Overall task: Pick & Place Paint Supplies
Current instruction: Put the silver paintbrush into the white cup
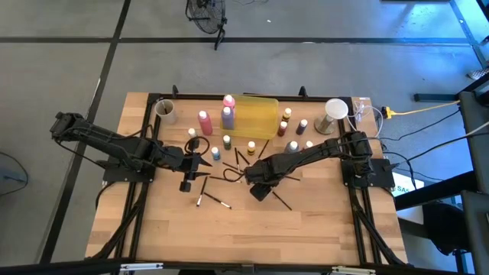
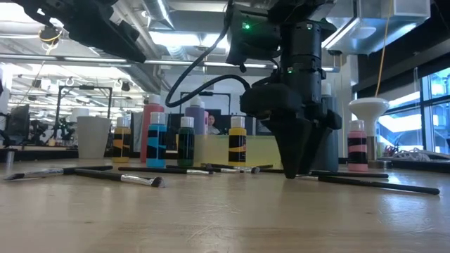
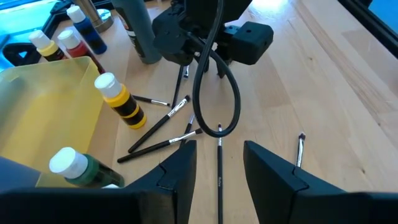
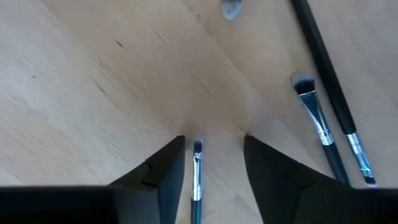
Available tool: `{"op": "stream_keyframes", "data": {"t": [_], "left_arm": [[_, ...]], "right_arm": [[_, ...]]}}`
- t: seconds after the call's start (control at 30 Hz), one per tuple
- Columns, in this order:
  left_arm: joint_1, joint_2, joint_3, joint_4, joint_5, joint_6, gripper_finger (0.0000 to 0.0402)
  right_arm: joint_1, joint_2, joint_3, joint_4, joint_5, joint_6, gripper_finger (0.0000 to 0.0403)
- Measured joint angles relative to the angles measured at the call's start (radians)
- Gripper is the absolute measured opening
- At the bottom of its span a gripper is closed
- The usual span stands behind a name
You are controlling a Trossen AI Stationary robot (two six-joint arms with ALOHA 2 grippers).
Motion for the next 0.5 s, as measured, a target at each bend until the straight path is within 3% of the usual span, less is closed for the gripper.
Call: {"op": "stream_keyframes", "data": {"t": [0.5], "left_arm": [[0.000, 0.000, 0.000, -0.004, 0.000, -0.022, 0.0127]], "right_arm": [[0.000, 0.000, 0.000, -0.007, 0.002, -0.044, 0.0071]]}}
